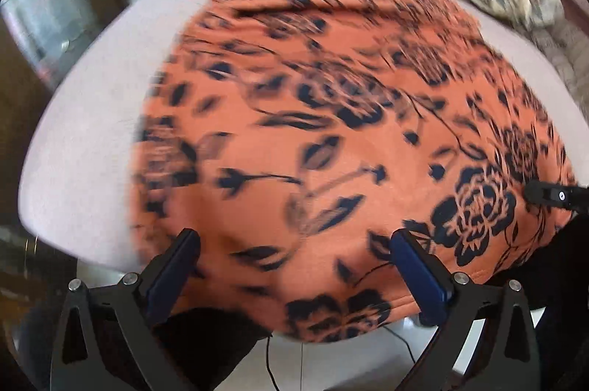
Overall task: Fold small clothes
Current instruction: 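Lift the folded blouse edge with both grippers and fold it over lengthwise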
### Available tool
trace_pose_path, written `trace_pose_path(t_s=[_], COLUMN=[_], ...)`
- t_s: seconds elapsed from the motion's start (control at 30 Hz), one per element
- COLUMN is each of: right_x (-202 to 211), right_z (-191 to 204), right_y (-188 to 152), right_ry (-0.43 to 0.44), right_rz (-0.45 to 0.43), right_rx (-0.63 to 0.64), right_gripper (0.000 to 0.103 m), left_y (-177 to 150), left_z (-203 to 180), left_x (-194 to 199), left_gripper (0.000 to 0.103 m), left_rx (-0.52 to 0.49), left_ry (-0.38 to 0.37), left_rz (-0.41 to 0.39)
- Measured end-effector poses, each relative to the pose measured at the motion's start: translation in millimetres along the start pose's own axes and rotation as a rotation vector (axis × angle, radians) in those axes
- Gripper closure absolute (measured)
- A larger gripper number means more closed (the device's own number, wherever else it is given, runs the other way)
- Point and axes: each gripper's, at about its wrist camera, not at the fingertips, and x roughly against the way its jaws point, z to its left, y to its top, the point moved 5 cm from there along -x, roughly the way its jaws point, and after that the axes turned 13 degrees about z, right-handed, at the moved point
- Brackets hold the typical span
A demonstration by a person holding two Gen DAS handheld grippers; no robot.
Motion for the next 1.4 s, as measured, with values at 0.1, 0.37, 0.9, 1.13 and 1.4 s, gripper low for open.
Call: trace_pose_path(t_s=[0.1, 0.37, 0.9, 1.13, 1.4], right_x=[18.1, 89.2, 142.6, 134.9, 126.3], right_z=[2.2, -39.2, -116.5, -122.3, -126.3], right_y=[1.9, 6.8, -6.2, -3.7, -3.1], right_ry=[-0.011, 0.08, 0.089, 0.104, 0.077], right_rz=[-0.061, -0.299, -0.425, -0.401, -0.36], right_rx=[0.036, -0.104, -0.327, -0.357, -0.376], right_gripper=[0.081, 0.02, 0.02, 0.02, 0.02], left_y=[-3.6, -23.6, -22.8, -23.9, -9.6], left_z=[37.0, 128.0, 92.7, 85.9, 101.6], left_x=[17.9, 10.1, -24.3, -26.5, -21.2], left_gripper=[0.001, 0.001, 0.031, 0.061, 0.055], left_rx=[0.11, 0.399, 0.283, 0.269, 0.289], left_ry=[0.0, -0.09, -0.269, -0.298, -0.329], left_rz=[-0.031, 0.084, 0.204, 0.199, 0.209])
